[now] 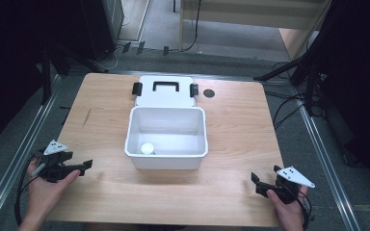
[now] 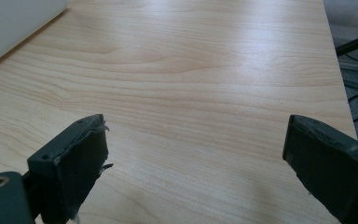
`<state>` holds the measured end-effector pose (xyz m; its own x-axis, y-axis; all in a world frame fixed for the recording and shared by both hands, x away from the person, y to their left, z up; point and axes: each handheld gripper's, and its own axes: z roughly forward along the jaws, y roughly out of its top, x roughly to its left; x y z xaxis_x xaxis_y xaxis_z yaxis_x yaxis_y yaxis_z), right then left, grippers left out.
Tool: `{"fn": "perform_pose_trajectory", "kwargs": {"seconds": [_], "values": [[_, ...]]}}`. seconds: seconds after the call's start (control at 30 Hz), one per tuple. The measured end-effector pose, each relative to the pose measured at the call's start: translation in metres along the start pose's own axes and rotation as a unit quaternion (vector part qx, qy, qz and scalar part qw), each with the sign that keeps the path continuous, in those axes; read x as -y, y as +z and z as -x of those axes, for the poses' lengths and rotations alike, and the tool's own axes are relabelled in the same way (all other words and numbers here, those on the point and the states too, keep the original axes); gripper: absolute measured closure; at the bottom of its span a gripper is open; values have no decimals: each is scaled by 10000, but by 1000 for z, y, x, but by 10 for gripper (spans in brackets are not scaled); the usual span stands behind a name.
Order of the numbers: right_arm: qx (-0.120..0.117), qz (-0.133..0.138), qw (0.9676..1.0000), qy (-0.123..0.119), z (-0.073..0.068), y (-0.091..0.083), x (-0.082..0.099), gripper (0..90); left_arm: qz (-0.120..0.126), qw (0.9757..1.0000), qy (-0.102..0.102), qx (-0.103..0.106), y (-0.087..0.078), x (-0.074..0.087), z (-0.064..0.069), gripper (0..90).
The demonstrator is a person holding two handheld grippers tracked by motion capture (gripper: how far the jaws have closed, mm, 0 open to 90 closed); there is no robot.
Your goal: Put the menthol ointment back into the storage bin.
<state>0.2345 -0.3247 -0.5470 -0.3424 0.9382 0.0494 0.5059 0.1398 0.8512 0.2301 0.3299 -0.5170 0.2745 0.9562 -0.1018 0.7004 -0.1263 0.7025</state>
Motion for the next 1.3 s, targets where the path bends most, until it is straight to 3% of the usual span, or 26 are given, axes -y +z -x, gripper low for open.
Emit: {"fn": "perform_pose_trajectory", "kwargs": {"seconds": [0.27,0.4,0.53,0.57,0.63,0.7,0.77,0.97,1.13,1.3], "values": [[2,0,10000,14,0,0,0,69,628,9977,-162,-204,0,24,-2,189],[4,2,10000,15,0,0,0,69,1021,9937,-219,-400,-3,33,-3,193],[3,2,10000,17,0,0,0,69,1200,9912,-199,-513,-6,40,-5,192],[2,3,10000,14,0,0,0,69,1314,9893,-112,-631,-7,44,-4,192],[2,4,10000,14,0,0,0,69,1437,9875,-108,-643,-9,48,-3,192],[2,0,10000,13,0,0,0,69,1517,9862,-85,-661,-11,49,-3,192],[6,0,10000,15,0,0,0,69,1520,9866,-174,-571,-9,51,-4,192],[11,-7,10000,10,0,0,0,68,1578,9851,-337,-603,-8,53,-7,185],[25,-17,10000,-8,0,0,0,69,1636,9826,-266,-841,-7,54,-3,197],[45,-19,10000,-24,-1,0,0,69,1574,9833,-186,-890,-5,54,-1,200]]}}
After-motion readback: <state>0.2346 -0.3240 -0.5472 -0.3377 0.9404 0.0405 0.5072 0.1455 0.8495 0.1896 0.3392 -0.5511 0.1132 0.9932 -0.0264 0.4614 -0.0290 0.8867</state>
